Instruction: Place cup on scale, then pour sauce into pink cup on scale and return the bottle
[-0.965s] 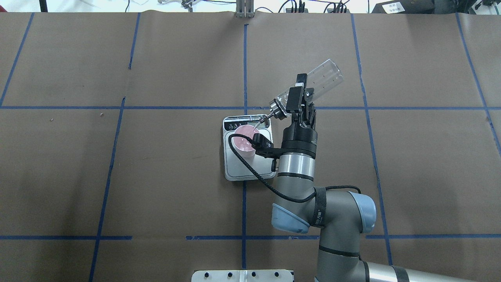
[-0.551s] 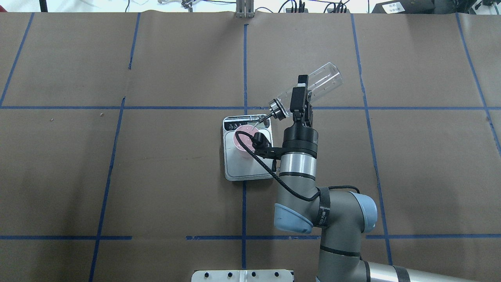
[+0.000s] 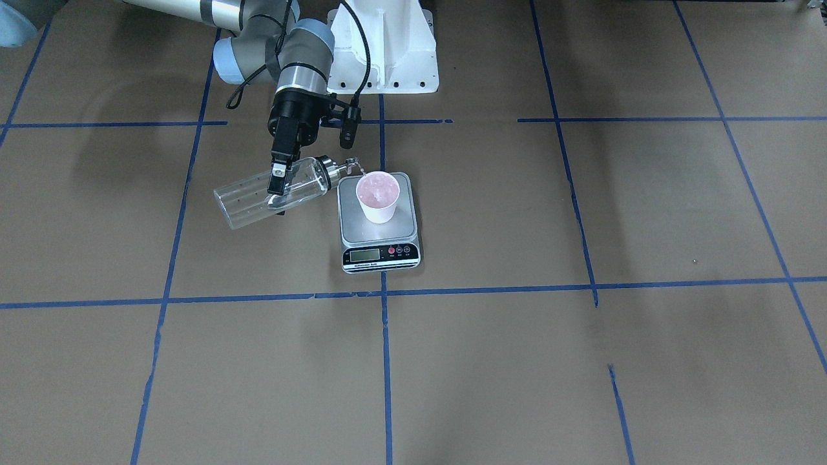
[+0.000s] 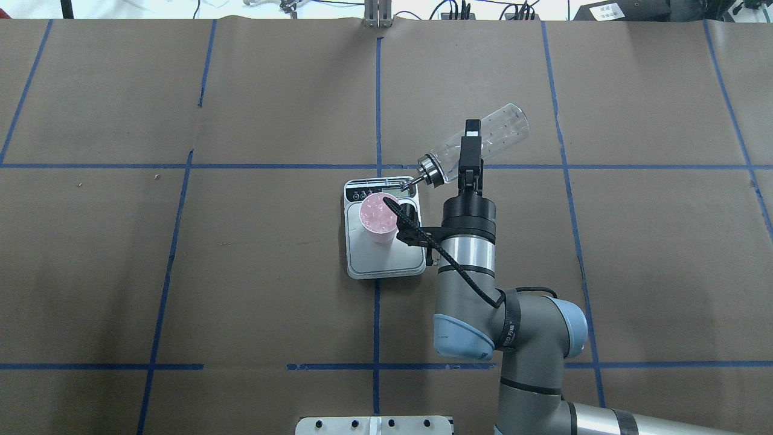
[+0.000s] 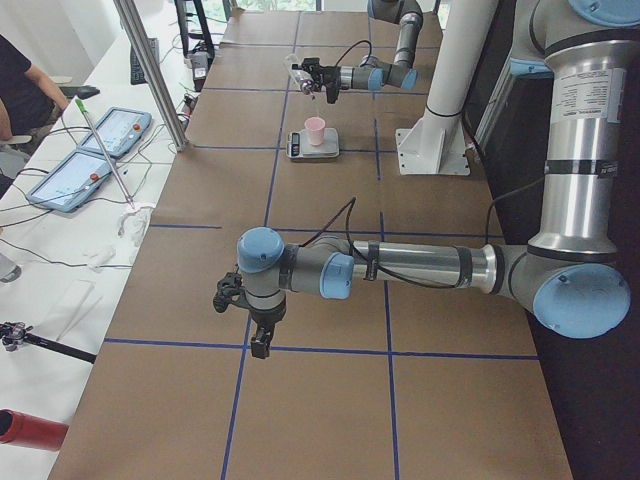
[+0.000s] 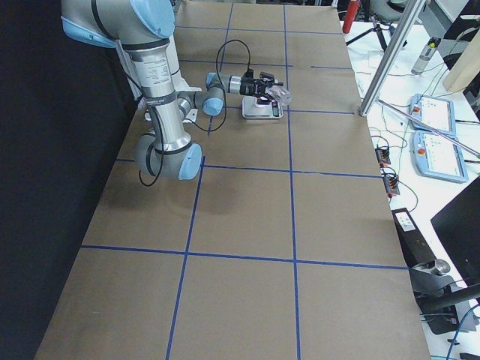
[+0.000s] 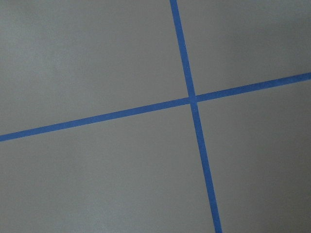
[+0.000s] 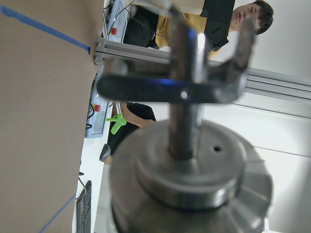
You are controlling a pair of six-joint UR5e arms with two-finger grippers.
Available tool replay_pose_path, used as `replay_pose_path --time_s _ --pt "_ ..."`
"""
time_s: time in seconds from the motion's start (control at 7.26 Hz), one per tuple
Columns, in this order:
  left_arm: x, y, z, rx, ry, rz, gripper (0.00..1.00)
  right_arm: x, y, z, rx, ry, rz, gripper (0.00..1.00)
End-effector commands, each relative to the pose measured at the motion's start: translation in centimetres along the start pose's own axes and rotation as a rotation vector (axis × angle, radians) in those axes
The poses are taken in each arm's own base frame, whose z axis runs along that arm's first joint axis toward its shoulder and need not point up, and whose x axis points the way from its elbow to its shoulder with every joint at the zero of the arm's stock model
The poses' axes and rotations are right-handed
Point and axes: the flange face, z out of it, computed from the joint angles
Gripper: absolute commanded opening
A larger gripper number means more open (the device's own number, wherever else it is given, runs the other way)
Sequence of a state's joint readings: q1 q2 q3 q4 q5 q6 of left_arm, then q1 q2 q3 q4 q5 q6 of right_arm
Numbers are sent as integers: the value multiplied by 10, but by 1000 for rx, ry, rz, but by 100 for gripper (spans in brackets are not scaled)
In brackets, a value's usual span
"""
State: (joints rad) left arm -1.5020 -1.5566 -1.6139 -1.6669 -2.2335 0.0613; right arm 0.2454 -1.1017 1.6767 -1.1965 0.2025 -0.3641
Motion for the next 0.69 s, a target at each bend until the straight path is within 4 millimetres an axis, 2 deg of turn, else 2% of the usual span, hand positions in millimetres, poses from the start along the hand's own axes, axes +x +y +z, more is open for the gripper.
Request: replay_pose_path --time_s 0.0,0.55 --pt "0 0 -2 3 0 0 100 -4 3 0 9 -21 73 0" --pt "2 0 -4 5 -2 2 100 0 0 -3 28 -78 258 0"
